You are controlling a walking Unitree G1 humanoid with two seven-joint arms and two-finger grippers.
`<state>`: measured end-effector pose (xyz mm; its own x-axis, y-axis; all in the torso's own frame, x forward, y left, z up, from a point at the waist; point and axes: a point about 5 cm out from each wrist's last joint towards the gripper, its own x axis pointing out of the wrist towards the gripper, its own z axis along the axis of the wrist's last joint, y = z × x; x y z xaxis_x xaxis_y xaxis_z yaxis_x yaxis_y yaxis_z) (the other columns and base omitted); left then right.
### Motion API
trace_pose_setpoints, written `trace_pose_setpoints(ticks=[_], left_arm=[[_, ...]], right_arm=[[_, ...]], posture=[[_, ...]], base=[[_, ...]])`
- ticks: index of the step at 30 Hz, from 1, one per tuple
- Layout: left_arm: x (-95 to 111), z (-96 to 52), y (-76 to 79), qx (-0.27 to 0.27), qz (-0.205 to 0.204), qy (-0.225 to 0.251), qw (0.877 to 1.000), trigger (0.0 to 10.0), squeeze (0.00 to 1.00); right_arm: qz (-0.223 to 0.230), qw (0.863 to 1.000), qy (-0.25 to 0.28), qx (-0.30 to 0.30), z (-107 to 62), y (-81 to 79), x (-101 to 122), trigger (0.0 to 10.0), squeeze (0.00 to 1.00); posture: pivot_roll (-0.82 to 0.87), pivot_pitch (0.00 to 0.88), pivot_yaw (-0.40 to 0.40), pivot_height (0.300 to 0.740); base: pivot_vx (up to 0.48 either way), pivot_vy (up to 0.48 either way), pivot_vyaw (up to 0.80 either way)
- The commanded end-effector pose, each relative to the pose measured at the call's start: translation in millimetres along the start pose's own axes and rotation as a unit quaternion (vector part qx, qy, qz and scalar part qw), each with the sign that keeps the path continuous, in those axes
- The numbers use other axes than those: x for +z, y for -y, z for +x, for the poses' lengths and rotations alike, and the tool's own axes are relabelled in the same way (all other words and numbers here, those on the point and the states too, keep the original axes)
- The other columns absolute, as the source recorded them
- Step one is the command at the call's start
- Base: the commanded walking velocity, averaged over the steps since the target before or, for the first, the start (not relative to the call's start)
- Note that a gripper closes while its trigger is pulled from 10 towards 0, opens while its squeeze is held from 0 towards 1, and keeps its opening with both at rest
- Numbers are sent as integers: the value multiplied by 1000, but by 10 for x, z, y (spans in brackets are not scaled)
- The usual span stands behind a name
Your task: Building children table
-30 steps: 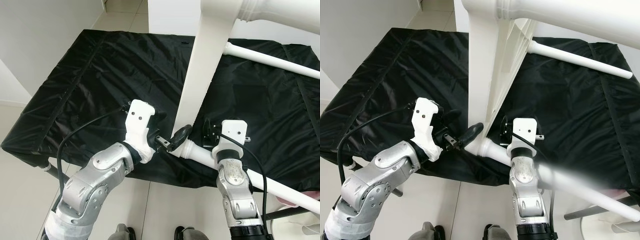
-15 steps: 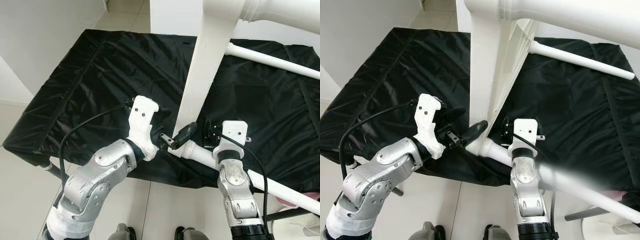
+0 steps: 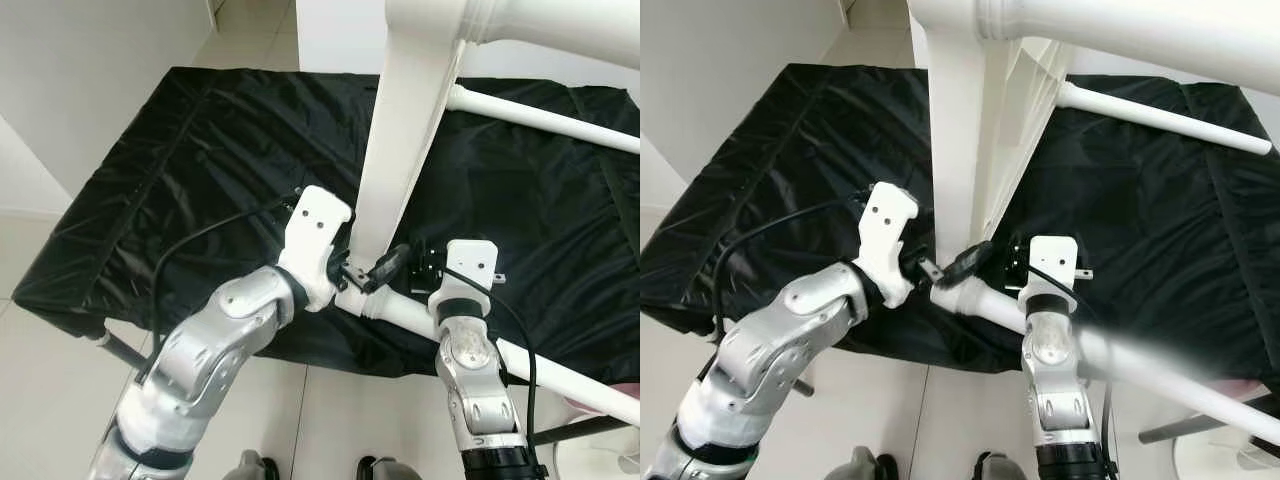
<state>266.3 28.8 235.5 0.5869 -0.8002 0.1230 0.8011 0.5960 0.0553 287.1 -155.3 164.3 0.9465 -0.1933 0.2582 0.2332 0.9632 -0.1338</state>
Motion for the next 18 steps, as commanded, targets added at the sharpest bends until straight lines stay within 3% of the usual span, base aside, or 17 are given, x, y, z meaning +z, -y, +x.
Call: trace_pose_setpoints(ticks=[1,8,18], left_arm=[[1,20,-15,8,10,3,1000,10000,0],[-24,106,-82,84,31,9,996,10000,0],[41,141,-191,171,21,49,984,10000,0]], right_arm=[[-3,1000,-10,-5,-32,9,-52,10000,0],[-2,1000,-11,-6,-43,-5,-64,10000,0],[-1,1000,-10,-3,-36,-25,-70,10000,0]], posture=[[-20,163,99,740],[-18,159,98,740],[-18,150,88,740]], base=[[0,0,0],[0,0,0],[0,0,0]])
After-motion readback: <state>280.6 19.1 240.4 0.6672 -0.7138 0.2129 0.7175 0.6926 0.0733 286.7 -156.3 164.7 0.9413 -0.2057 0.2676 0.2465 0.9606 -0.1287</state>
